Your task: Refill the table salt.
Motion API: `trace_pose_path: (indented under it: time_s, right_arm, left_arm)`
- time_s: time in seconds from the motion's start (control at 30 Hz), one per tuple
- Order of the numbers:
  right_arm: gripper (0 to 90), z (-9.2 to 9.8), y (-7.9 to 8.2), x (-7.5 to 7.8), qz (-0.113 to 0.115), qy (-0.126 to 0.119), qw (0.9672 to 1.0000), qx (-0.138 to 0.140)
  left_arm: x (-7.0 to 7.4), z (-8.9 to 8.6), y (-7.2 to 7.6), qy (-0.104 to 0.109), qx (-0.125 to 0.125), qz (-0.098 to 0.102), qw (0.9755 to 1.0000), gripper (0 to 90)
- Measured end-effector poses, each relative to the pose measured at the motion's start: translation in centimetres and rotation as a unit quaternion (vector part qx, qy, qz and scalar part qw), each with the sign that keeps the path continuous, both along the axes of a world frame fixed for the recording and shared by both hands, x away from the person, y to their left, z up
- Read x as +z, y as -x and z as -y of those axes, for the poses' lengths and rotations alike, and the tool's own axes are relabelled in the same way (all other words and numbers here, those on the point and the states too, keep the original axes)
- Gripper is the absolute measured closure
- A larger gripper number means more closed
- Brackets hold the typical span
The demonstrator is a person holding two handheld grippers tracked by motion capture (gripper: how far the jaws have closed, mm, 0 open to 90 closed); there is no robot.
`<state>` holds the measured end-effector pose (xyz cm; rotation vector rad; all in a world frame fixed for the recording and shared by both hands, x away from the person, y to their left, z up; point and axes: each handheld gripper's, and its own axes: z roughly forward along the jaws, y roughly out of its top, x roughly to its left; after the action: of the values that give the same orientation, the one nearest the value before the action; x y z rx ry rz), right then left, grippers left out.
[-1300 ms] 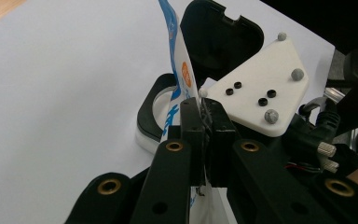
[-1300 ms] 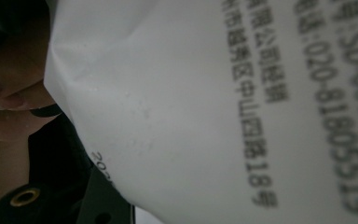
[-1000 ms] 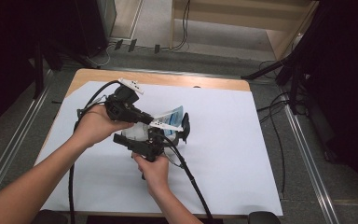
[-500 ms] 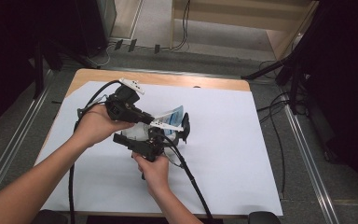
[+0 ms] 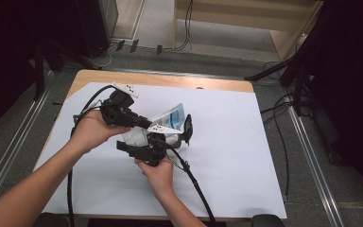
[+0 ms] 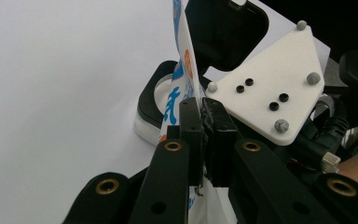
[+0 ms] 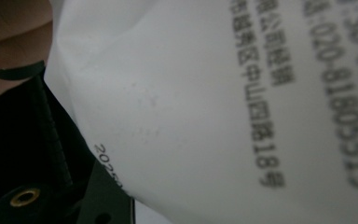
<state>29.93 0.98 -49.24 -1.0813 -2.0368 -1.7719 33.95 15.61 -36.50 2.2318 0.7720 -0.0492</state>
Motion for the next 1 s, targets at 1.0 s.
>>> trace_pose_path:
  time_s: [1.0]
  right_arm:
    - [56.4,0.4,0.2,-0.4,0.033,0.082,0.9960,0.012]
  left_arm:
    - [-0.8,0.9,-1.6,0.006,0.006,-0.010,0.9999,80.4]
